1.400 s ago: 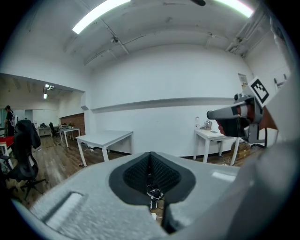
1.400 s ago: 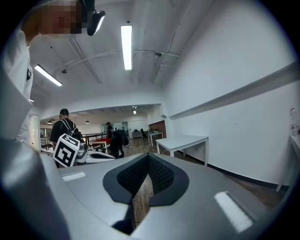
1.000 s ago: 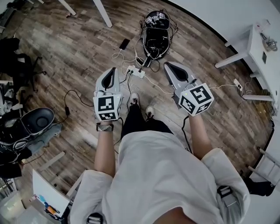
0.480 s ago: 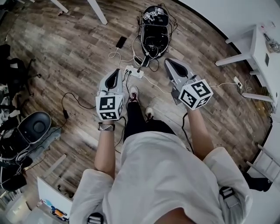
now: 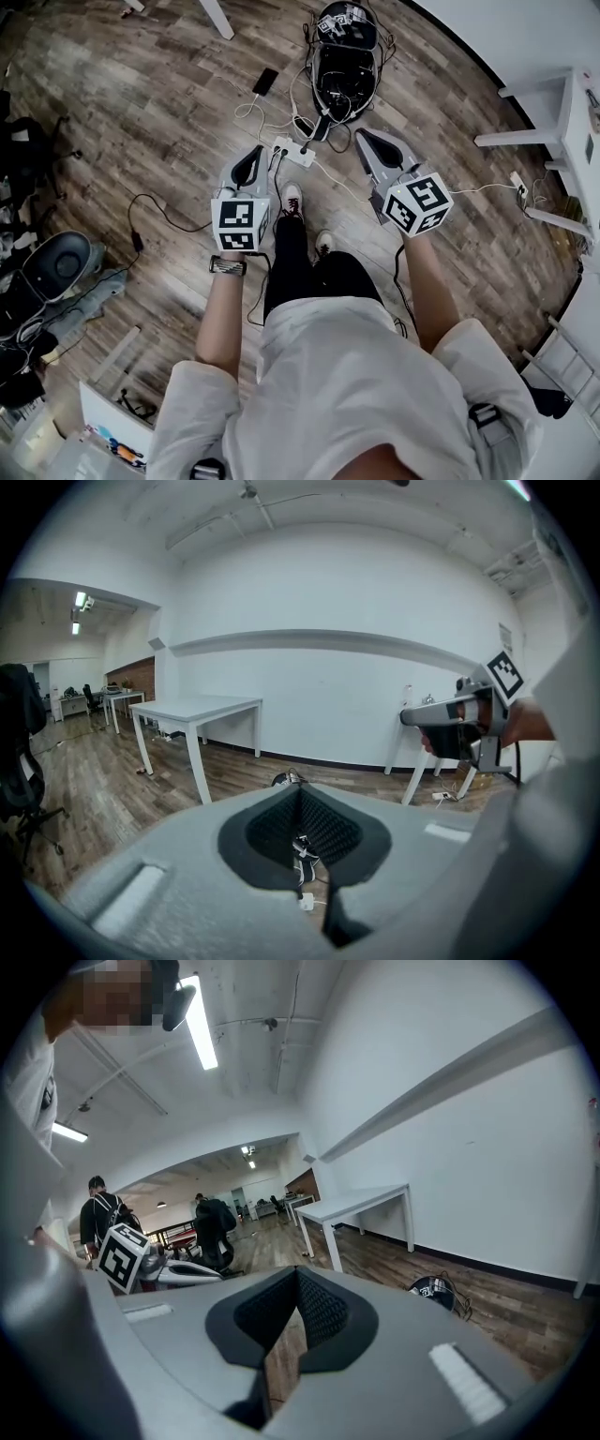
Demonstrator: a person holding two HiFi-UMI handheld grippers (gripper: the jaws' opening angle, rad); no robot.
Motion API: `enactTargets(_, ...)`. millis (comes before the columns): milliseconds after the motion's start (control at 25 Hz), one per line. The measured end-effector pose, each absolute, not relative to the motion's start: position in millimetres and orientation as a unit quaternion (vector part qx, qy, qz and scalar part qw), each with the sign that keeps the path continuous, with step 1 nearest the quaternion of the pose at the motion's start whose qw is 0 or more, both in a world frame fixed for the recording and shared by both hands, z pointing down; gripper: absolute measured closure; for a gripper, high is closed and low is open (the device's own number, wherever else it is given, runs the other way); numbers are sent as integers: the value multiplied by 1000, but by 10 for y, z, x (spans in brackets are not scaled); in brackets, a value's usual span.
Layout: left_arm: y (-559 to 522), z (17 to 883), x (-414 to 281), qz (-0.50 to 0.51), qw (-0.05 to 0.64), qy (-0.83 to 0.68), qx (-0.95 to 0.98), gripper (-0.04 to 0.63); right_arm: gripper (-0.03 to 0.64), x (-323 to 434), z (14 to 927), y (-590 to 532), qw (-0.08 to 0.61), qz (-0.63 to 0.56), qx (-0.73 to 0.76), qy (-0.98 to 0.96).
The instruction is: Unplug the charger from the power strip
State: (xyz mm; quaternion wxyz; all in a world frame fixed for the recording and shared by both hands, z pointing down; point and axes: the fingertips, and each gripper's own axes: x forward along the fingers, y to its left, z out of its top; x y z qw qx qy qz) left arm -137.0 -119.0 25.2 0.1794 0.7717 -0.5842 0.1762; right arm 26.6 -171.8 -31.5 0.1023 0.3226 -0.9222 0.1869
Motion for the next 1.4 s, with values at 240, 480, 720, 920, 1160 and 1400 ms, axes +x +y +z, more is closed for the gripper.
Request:
enactTargets(240,-1273,901,-1440,193,194,-573,773,591,615,82,293,-1809,108,198,327,-918)
enactTargets(480,-1360,1675,-1444,213,218,-566,766,591,615,74,968,-1920,140,203,326,-913)
enactTargets(720,-1557,2429,-1461,221,215,-549,777,591,615,28,1703,-2079,159,199,320,-913)
enactTargets(920,-1719,2991,-1436,216,205,-542,786,591,615,0,2369,-2142,168,203,321,-910)
enactTargets(1160,-1830,3746,-1396,227,199,-541,785,591,615,-104,3025,-2253,165,190,319,-914)
enactTargets(1400,-1783,4412,-1359,223,201,-542,785,591,615,-78,3693,-2253,171,176,322,-914)
